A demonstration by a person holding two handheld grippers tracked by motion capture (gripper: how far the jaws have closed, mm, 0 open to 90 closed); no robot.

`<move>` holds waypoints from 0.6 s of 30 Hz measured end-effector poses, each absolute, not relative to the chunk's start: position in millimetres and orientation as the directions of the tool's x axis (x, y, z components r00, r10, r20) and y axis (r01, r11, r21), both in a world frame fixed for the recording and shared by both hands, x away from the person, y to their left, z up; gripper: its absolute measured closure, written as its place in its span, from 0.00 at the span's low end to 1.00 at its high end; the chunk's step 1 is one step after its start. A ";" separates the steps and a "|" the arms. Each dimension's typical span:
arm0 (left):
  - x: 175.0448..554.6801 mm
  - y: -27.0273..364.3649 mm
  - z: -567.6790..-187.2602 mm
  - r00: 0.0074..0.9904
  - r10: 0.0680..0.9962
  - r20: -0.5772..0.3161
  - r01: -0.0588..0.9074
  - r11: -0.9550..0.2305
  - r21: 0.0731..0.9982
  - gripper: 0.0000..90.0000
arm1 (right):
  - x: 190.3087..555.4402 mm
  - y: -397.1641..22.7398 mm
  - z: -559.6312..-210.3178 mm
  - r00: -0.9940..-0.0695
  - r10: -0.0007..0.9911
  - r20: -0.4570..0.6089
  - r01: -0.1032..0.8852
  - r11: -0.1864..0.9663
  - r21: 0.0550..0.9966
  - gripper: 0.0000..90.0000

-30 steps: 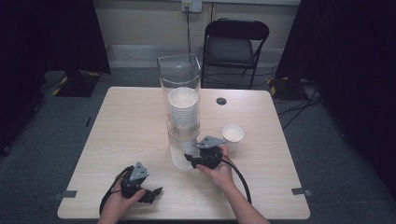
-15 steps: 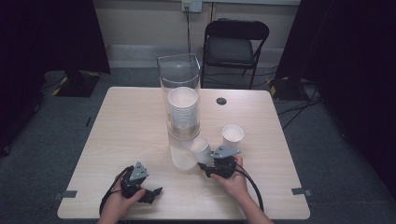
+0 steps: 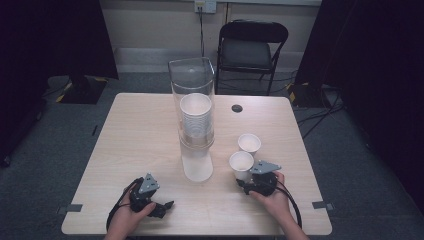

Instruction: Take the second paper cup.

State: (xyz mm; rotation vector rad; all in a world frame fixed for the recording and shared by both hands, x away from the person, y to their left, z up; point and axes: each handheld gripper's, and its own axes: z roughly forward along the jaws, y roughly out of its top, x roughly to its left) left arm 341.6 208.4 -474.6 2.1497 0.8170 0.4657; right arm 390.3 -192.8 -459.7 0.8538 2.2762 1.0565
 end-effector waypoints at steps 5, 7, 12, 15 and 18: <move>341.1 208.4 -474.7 0.724 0.687 0.058 0.403 -0.491 0.773 0.03 | 385.0 -212.4 -460.5 -0.653 0.745 -0.134 0.389 0.482 0.785 0.20; 341.2 208.5 -474.6 0.725 0.687 0.059 0.403 -0.491 0.772 0.03 | 378.9 -218.9 -461.0 -0.647 0.753 -0.118 0.404 0.470 0.785 0.19; 341.2 208.4 -474.7 0.724 0.687 0.057 0.403 -0.490 0.773 0.03 | 363.5 -245.7 -462.0 -0.667 0.736 -0.115 0.402 0.486 0.776 0.15; 341.1 208.4 -474.7 0.724 0.687 0.058 0.403 -0.490 0.773 0.03 | 355.3 -267.9 -462.9 -0.673 0.733 -0.099 0.409 0.480 0.776 0.15; 341.2 208.5 -474.6 0.725 0.686 0.059 0.403 -0.492 0.772 0.03 | 349.8 -286.2 -463.0 -0.665 0.741 -0.096 0.418 0.476 0.774 0.15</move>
